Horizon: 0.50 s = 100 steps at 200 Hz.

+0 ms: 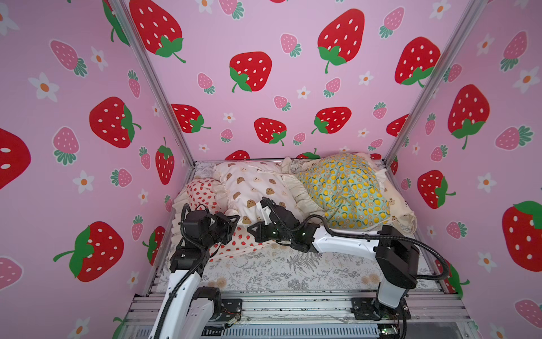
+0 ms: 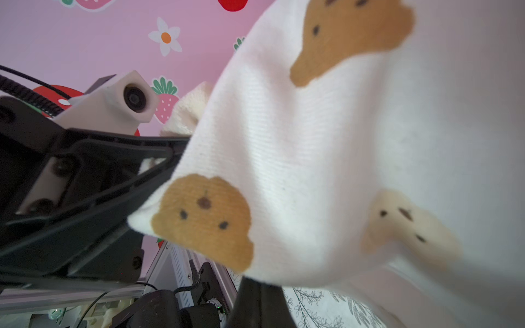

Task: Zip up pillowcases
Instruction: Zip the zipper on the pillowcase.

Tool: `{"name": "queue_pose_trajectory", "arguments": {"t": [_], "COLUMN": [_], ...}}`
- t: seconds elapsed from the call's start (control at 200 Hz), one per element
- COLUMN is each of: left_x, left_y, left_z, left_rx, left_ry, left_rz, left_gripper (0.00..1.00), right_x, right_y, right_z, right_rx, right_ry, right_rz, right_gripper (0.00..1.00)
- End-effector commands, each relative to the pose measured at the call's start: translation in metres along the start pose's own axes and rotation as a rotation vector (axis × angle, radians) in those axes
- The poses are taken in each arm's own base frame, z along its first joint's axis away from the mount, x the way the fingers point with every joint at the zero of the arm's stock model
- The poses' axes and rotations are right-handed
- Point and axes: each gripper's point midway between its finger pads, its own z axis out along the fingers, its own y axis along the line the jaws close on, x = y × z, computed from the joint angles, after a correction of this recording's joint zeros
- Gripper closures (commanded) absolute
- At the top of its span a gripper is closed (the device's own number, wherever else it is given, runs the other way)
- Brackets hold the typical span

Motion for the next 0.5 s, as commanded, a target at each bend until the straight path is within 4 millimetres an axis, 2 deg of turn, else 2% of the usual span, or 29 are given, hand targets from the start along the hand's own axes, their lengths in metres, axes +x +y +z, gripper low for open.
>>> {"name": "queue_pose_trajectory", "arguments": {"t": [0.0,0.26,0.495], "left_x": [0.001,-0.007,-0.024], "left_y": [-0.028,-0.047,-0.089], "left_z": [-0.009,-0.019,-0.041], "left_rx": [0.06,0.097,0.159], "left_ry": [0.004,-0.025,-0.088], "left_rz": [0.025,0.035,0.099], "left_gripper": [1.0,1.0,1.0], "right_x": [0.013,0.021,0.025], "right_y": [-0.023,-0.038,-0.069], "right_z": [-0.006,-0.011,-0.03], "right_rx": [0.093,0.148,0.247], "right_ry": [0.032,0.071,0.073], "right_rz": [0.048,0.081,0.127], "right_gripper": [1.0,1.0,1.0]}}
